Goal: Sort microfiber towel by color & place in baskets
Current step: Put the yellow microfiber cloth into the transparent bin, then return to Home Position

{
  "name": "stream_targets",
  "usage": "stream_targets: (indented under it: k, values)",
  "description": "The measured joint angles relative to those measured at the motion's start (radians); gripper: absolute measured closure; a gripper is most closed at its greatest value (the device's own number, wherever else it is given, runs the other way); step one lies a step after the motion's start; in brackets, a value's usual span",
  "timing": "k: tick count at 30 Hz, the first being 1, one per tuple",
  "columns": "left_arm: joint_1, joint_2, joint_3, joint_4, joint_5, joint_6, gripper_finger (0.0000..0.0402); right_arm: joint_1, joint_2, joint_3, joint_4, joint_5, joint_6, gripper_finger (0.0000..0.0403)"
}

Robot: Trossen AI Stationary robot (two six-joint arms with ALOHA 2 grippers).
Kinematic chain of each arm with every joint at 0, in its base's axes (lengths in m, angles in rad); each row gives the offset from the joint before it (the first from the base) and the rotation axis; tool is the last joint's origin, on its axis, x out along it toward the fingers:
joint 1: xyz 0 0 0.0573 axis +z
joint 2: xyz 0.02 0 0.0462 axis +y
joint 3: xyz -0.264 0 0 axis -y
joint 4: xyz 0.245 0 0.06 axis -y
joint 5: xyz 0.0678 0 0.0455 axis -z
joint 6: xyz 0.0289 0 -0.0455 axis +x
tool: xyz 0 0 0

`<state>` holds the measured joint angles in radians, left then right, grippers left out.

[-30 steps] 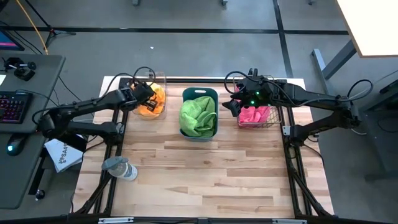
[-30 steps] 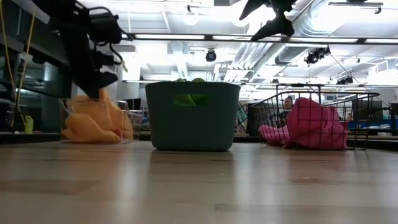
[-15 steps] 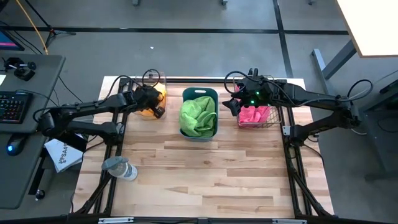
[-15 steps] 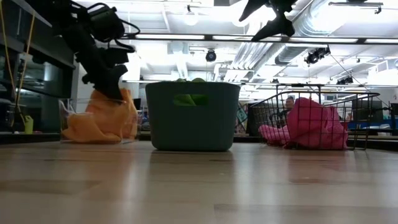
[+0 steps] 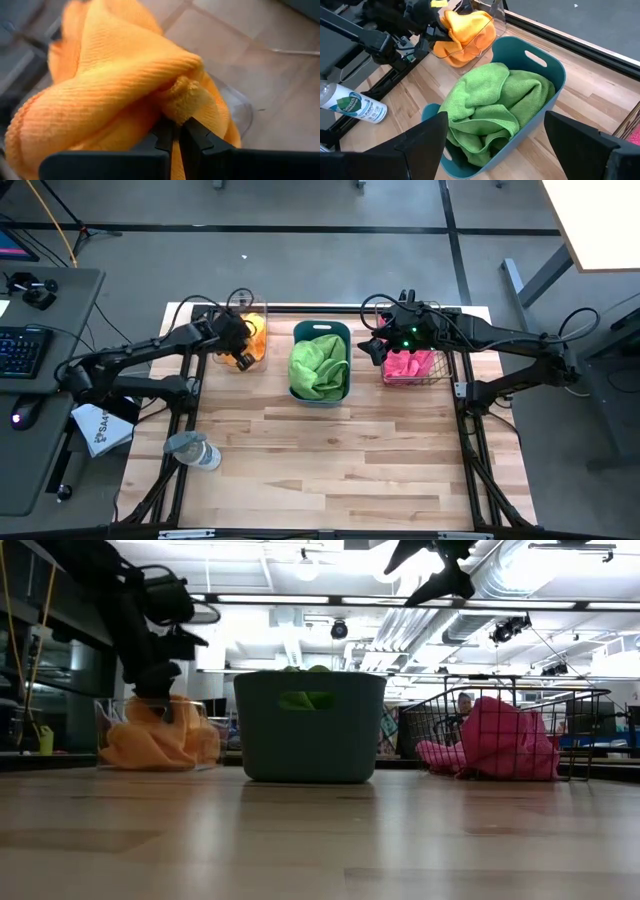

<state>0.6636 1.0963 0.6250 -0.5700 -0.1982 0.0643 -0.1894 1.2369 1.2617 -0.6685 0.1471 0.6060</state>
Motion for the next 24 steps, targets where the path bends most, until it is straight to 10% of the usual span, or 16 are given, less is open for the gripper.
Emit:
stream_targets:
  k: [24]
  values:
    - [0.050, 0.018, 0.382, -0.294, 0.165, -0.007, 0.0193, 0.000, 0.001, 0.000, 0.000, 0.000, 0.005, 0.0077]
